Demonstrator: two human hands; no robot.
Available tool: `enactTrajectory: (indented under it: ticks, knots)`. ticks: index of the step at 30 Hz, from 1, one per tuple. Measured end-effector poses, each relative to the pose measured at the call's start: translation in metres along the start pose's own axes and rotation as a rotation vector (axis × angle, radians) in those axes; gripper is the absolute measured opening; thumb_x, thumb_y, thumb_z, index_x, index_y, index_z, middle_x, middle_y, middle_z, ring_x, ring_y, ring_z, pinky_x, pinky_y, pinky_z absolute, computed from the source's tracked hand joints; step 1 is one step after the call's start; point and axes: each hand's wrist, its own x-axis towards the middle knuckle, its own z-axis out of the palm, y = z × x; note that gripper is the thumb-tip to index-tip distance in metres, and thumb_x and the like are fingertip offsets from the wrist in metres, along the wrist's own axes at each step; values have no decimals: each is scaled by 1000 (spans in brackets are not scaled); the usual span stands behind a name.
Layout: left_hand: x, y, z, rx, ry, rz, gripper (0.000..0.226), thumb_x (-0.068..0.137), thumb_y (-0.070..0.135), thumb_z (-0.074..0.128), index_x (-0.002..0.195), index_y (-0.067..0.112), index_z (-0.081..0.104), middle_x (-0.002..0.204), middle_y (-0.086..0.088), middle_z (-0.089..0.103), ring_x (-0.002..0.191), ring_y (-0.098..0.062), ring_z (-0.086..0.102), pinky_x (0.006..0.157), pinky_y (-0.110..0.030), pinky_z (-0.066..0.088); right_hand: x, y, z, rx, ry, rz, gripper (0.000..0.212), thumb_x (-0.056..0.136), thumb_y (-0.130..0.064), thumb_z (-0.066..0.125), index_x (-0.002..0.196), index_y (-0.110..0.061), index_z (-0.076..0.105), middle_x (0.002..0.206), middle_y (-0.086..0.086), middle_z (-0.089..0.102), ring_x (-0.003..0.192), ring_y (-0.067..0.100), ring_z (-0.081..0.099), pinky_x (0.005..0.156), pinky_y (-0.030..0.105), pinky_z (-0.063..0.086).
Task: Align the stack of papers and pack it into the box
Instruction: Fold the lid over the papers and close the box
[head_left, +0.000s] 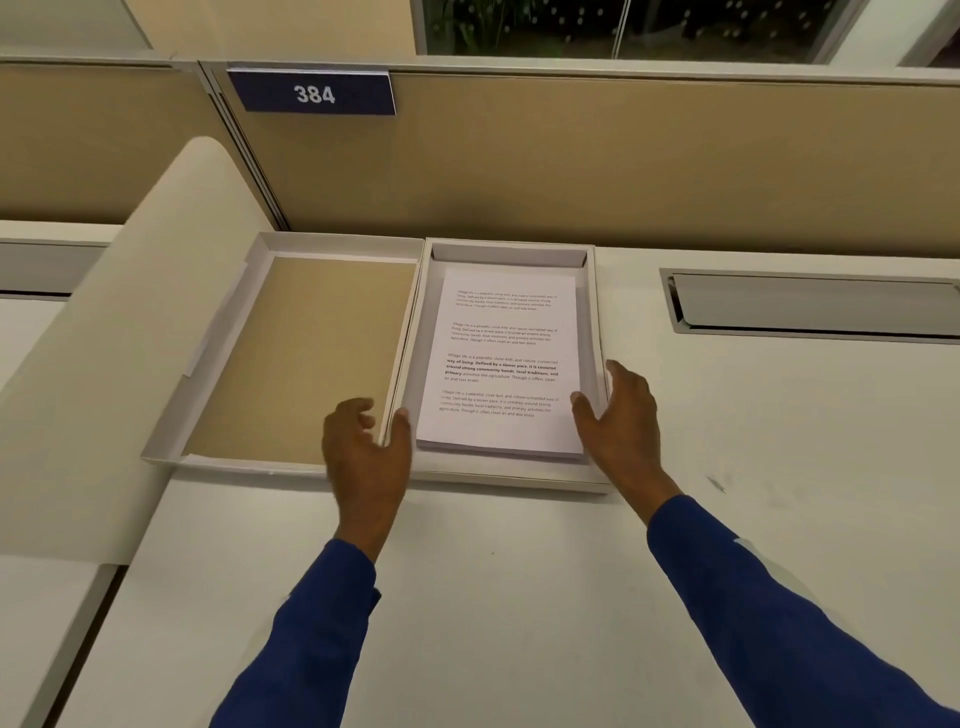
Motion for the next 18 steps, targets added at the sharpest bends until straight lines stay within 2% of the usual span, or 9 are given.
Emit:
enactTrajectory:
  ticks: [4, 6, 9, 11, 14, 16, 18]
  knots:
    - [-16, -26, -14, -91, 228, -162, 36, 92, 28, 74, 113, 6, 54, 108, -5, 49, 92, -24, 53, 86, -39, 52, -14, 13, 4, -66, -69, 75, 71, 97, -43, 62, 154, -11, 34, 155, 12, 44, 139, 32, 44, 107, 45, 45]
    - [-19, -35, -19, -138, 312, -234, 35, 91, 28, 74, 110, 9, 51, 109, -5, 47, 91, -26, 53, 85, -37, 51, -18, 16, 8, -69, -86, 83, 69, 98, -39, 62, 155, -11, 33, 153, 12, 46, 138, 33, 46, 107, 46, 45]
    - [-17, -45, -24, -297, 369, -531, 40, 89, 39, 73, 112, 18, 47, 112, -6, 54, 91, -25, 58, 84, -40, 54, -21, 18, 11, -68, -89, 79, 65, 100, -28, 59, 156, -11, 30, 151, 13, 48, 135, 34, 47, 107, 46, 45]
    - [-13, -50, -26, -394, 345, -690, 49, 88, 47, 72, 119, 17, 48, 104, -3, 60, 86, -26, 62, 73, -38, 54, -21, 19, 11, -73, -87, 72, 63, 101, -21, 57, 157, -11, 29, 149, 14, 49, 134, 34, 48, 106, 46, 45]
    - [-1, -53, -31, -410, 262, -680, 46, 87, 39, 75, 115, 5, 62, 85, -4, 65, 74, -26, 63, 59, -32, 54, -21, 23, 11, -87, -92, 53, 62, 102, -14, 54, 158, -12, 27, 149, 13, 50, 134, 34, 48, 106, 43, 45]
    - [7, -50, -32, -374, 236, -667, 39, 86, 23, 75, 115, -2, 62, 89, -9, 67, 75, -27, 63, 61, -33, 57, -21, 24, 11, -92, -97, 54, 64, 102, -12, 54, 159, -12, 26, 150, 13, 49, 134, 33, 47, 107, 43, 44]
    - [11, -45, -31, -373, 264, -650, 35, 84, 14, 72, 112, 3, 55, 96, -8, 65, 75, -25, 62, 70, -36, 59, -21, 25, 11, -95, -102, 57, 65, 102, -11, 53, 160, -13, 24, 151, 12, 48, 135, 33, 46, 108, 42, 43]
